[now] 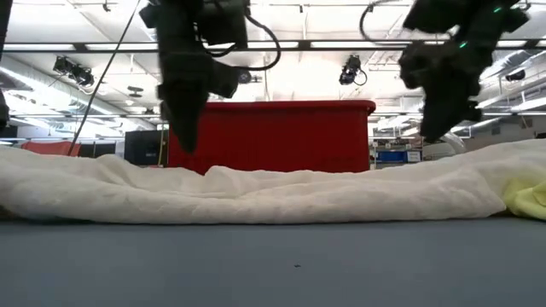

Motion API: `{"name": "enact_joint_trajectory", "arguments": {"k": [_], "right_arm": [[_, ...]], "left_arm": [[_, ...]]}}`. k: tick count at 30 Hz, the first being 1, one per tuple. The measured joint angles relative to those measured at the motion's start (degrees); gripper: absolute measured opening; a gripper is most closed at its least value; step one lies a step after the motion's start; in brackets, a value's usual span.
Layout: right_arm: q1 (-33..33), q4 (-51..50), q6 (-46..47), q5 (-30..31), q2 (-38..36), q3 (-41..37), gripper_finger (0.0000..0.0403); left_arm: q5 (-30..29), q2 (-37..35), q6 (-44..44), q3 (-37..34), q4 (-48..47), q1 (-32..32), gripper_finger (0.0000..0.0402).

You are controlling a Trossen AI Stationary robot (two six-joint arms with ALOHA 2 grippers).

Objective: Fold laundry
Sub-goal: Fold the white cloth

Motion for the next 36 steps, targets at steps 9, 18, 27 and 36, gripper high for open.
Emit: {"name": "enact_joint_trajectory", "arguments": {"k": [9,18,27,36], "right_arm": [[-14.7,0.3,-11.7,1.1,9.2,5.0,0.0188],[-21.7,0.2,-15.1,-3.1,15.9,8.8,0.0188],[-25.2,-1.4,-18.5,-3.3,17.1,8.9,0.0188],[-27.4,-1.9,-26.9,1.2,17.2,8.9,0.0187]], "left_arm": [[7.3,0.0,9.8,-3.1,13.2,19.7,0.0103],[13.4,5.1,7.5,-8.4,27.5,33.3,0.0103],[20.1,13.5,12.9,-8.5,36.4,32.7,0.0103],[17.1,13.6,14.9,-8.4,35.9,32.9,0.001]]}}
